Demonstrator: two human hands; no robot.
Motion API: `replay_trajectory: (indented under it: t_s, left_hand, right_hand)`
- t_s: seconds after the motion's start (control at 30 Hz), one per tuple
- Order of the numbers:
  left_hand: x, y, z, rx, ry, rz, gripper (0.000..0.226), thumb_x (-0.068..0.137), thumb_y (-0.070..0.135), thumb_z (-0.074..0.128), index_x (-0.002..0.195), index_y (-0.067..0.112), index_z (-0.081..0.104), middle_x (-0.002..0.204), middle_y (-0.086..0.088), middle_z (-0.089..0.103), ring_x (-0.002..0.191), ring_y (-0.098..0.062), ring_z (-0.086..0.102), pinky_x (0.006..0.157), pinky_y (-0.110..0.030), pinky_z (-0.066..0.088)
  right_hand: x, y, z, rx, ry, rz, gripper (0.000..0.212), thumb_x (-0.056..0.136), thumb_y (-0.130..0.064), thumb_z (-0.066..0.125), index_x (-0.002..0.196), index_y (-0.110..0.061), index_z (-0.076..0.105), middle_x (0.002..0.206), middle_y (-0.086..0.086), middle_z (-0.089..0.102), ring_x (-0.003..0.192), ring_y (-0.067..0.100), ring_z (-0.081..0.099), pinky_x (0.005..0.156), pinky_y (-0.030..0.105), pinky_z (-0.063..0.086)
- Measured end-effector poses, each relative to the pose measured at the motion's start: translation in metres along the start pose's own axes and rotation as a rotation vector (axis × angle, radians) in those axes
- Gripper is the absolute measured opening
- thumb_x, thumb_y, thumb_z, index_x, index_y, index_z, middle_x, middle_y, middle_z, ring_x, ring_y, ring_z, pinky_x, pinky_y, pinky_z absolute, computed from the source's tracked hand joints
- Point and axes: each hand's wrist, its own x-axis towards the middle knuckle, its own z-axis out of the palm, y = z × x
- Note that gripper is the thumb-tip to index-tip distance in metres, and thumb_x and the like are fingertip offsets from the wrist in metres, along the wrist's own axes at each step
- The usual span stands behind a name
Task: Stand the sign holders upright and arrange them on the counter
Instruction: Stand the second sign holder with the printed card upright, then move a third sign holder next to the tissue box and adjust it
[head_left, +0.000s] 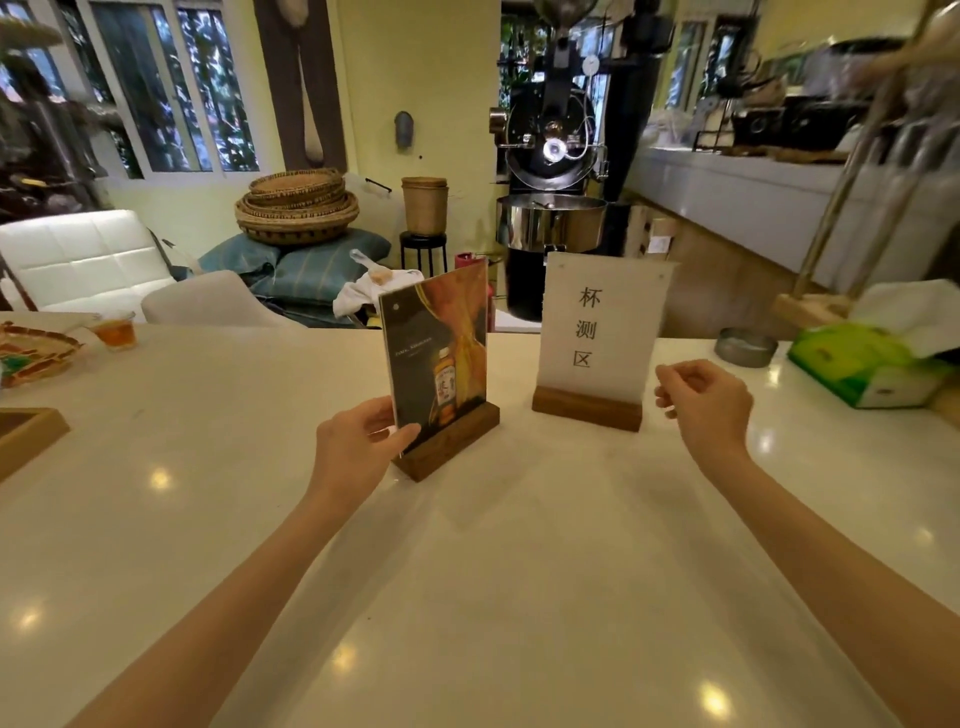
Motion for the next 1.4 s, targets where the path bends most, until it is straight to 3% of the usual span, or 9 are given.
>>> replay_trajectory:
  t_s: [0.07,0.23,0.6,0.73,0.93,1.03,1.13,1.2,1.4]
  left_hand:
    - [0.001,0.001,0.001,0.012,-0.024,-0.007,0.037,0.079,0.014,0.064,0.115,0.009,0.059,0.115,-0.014,0.066,0.089,-0.015,0.056,0.084,-0.031,0.048]
    - [0.004,0.003,0.004,0.007,0.012,-0.017,0.027,0.082,0.013,0.060,0.108,0.008,0.064,0.107,-0.016,0.070,0.083,-0.017,0.058,0.079,-0.027,0.046]
    - [0.009,-0.006,0.009,0.037,0.025,-0.003,0.018,0.081,0.012,0.060,0.095,0.003,0.069,0.095,-0.018,0.072,0.073,-0.021,0.060,0.058,-0.014,0.042]
    - [0.008,-0.003,0.015,0.015,0.027,0.021,0.019,0.081,0.010,0.060,0.096,0.001,0.069,0.096,-0.018,0.072,0.075,-0.022,0.060,0.060,-0.014,0.043]
    - [0.004,0.013,0.039,-0.007,0.003,0.057,0.017,0.081,0.011,0.061,0.082,-0.002,0.070,0.076,-0.023,0.072,0.068,-0.034,0.064,0.069,-0.041,0.055]
    - [0.003,0.023,0.054,-0.056,-0.017,0.073,0.015,0.081,0.011,0.061,0.076,0.001,0.072,0.066,-0.021,0.070,0.063,-0.036,0.064,0.066,-0.044,0.055]
    - [-0.002,0.034,0.075,-0.099,-0.040,0.078,0.019,0.081,0.013,0.061,0.067,0.002,0.069,0.058,-0.020,0.067,0.051,-0.030,0.058,0.058,-0.034,0.052]
    - [-0.008,0.048,0.090,-0.138,-0.068,0.090,0.023,0.081,0.013,0.061,0.059,0.007,0.065,0.046,-0.006,0.058,0.042,-0.014,0.048,0.048,-0.010,0.040]
    - [-0.027,0.095,0.146,-0.304,-0.200,0.120,0.009,0.079,0.011,0.064,0.080,0.007,0.072,0.054,0.019,0.055,0.048,0.006,0.057,0.050,0.004,0.038]
  right_hand:
    - [0.006,0.007,-0.006,-0.029,0.053,0.045,0.021,0.090,-0.015,0.051,0.108,-0.006,0.057,0.101,0.020,0.066,0.086,0.029,0.064,0.080,0.044,0.056]
    - [0.015,0.015,0.000,-0.028,-0.253,0.123,0.040,0.090,-0.013,0.049,0.130,-0.011,0.043,0.132,0.013,0.054,0.119,0.027,0.051,0.099,0.035,0.038]
    - [0.020,0.007,0.014,-0.062,-0.152,0.059,0.013,0.073,-0.010,0.072,0.081,-0.009,0.063,0.079,0.011,0.065,0.078,0.031,0.064,0.082,0.043,0.054]
    - [0.017,0.009,0.012,-0.060,-0.175,0.051,0.013,0.073,-0.008,0.073,0.080,-0.008,0.061,0.081,0.013,0.065,0.077,0.032,0.064,0.082,0.050,0.055]
    - [0.006,0.013,-0.001,-0.061,-0.112,0.042,0.012,0.073,-0.007,0.073,0.078,-0.007,0.062,0.078,0.012,0.065,0.078,0.034,0.065,0.078,0.052,0.056]
    - [0.002,0.017,-0.017,-0.079,-0.068,0.064,0.012,0.073,-0.009,0.072,0.077,-0.008,0.061,0.078,0.012,0.065,0.078,0.034,0.066,0.078,0.052,0.056]
    - [-0.001,0.022,-0.038,-0.083,-0.006,0.082,0.014,0.072,-0.009,0.073,0.073,-0.011,0.060,0.076,0.013,0.066,0.076,0.034,0.066,0.075,0.053,0.056]
    - [-0.004,0.027,-0.054,-0.091,0.043,0.089,0.015,0.071,-0.009,0.074,0.071,-0.011,0.059,0.073,0.014,0.066,0.071,0.034,0.065,0.073,0.051,0.056]
    - [-0.007,0.039,-0.110,-0.144,0.172,0.124,0.018,0.072,-0.009,0.073,0.067,-0.014,0.056,0.071,0.013,0.065,0.065,0.027,0.061,0.067,0.039,0.051]
